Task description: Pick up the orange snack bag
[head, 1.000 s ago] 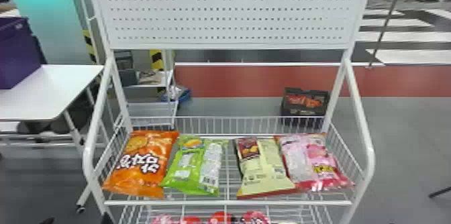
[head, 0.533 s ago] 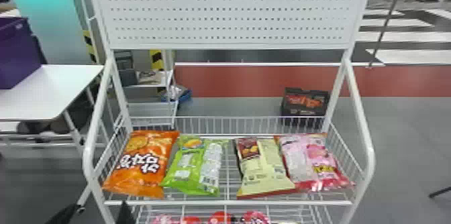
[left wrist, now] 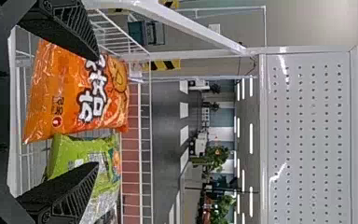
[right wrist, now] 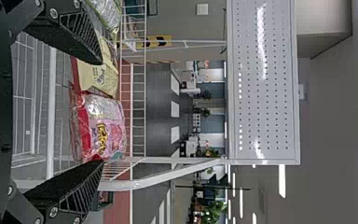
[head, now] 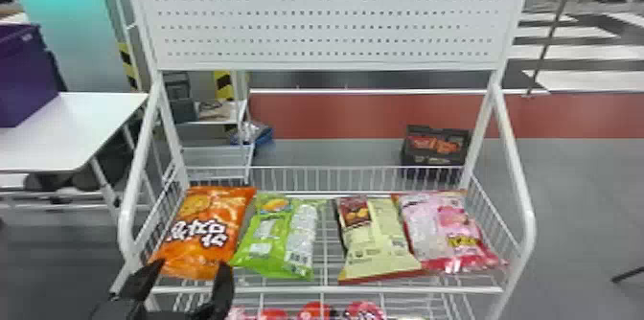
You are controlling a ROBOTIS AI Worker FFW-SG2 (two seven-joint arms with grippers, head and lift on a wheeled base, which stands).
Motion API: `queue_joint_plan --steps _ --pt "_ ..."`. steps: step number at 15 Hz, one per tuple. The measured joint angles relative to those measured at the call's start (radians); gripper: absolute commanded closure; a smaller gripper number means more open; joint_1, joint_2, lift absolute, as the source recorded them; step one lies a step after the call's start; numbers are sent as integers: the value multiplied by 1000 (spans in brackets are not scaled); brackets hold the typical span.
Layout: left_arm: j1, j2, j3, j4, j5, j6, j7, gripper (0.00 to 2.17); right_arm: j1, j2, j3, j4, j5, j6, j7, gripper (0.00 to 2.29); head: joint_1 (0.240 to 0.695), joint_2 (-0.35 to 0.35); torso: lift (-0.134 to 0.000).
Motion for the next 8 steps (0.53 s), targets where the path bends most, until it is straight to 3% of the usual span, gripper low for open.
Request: queue_joint_plan --steps 8 --pt "-282 -29 -40 244 23 145 6 144 -8 7 10 9 6 0 0 140 499 0 0"
